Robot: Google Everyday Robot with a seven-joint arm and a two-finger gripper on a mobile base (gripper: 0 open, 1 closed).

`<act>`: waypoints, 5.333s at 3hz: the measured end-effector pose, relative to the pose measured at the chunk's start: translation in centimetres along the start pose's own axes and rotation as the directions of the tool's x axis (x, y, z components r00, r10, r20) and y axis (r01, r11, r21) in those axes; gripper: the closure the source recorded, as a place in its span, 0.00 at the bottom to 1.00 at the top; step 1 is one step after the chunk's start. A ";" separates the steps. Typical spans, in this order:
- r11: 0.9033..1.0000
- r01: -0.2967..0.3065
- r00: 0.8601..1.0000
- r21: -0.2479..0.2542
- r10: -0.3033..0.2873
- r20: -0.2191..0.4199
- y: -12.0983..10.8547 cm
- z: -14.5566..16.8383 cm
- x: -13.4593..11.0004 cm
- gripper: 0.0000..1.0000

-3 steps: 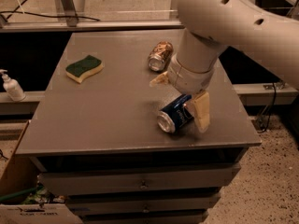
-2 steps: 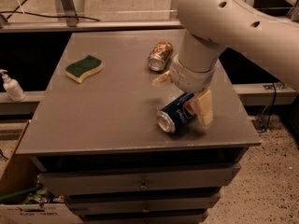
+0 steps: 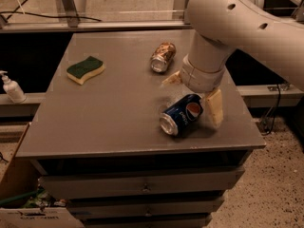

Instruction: Place pepsi can upright

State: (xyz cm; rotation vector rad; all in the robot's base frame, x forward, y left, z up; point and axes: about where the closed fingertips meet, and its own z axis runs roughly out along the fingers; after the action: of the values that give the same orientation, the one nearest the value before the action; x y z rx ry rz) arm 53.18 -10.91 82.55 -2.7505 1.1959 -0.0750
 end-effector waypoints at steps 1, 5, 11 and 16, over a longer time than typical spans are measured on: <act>1.000 -0.004 1.000 -0.010 0.004 0.005 0.4 0.3 0.3 0.05; 0.996 -0.057 0.997 -0.062 0.060 0.056 -1.1 -1.7 -0.8 0.94; 0.899 0.424 0.903 0.107 -0.412 -0.121 -3.4 -7.4 -4.3 1.00; 0.661 0.683 0.730 0.312 -0.609 -0.309 -3.9 -8.8 -5.7 1.00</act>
Offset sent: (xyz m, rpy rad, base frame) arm -0.0026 -0.0105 -0.0090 -0.0166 0.0905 -0.0368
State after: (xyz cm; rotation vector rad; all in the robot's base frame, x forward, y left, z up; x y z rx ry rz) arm 51.18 -5.09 91.92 -2.6543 0.1003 -0.5889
